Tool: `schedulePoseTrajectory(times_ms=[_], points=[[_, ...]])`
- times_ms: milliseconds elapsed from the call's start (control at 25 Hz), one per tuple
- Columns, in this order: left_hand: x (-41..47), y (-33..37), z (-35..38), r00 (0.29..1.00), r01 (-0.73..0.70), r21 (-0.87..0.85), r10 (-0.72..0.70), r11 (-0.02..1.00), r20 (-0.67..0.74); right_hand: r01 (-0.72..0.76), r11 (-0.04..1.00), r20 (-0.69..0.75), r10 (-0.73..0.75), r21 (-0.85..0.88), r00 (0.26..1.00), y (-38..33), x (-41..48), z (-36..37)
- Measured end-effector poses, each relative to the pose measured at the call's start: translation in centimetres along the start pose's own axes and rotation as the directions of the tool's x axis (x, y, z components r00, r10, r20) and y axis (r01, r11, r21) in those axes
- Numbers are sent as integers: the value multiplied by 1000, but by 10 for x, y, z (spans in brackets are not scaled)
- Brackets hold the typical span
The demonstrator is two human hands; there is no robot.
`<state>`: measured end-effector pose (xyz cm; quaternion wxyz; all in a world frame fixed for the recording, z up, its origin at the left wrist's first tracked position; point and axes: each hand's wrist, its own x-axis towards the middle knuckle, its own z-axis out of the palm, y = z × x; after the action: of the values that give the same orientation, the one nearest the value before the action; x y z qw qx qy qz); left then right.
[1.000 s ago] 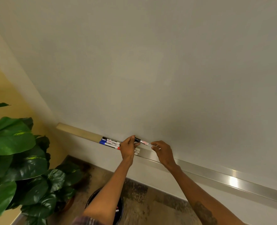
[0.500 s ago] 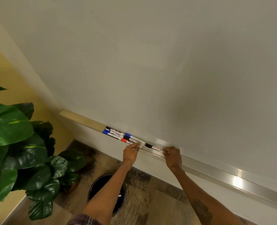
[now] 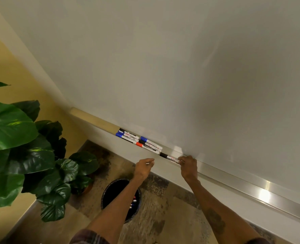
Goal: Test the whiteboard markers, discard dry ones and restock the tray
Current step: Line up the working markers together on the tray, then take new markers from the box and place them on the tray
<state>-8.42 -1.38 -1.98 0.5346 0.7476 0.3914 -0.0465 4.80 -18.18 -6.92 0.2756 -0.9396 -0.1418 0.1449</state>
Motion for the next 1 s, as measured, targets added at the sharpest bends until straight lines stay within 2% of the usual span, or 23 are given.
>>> schedulePoseTrajectory(times_ms=[280,440,600,720,880,1000], points=[[0,-9,-5,1000,-7,-4,7,1000,-27,-7,1000,12,7,20,1000,-12,-10,-6],[-4,0,-1,1000,-27,17,27,1000,-13,20,998,-8,-20,-67,1000,-20,-23,-22],[-15,22,9,995,-100,165,99,981,13,74,984,-10,-77,-162,997,-25,-39,-40],[-27,36,22,983,-182,254,166,950,84,84,975,13,-83,-206,996,-21,-55,-50],[-39,50,43,943,-282,436,164,855,288,58,961,48,-47,-270,998,-11,-82,-67],[-54,59,60,913,-390,622,195,679,359,17,950,50,-2,-311,999,2,-107,-88]])
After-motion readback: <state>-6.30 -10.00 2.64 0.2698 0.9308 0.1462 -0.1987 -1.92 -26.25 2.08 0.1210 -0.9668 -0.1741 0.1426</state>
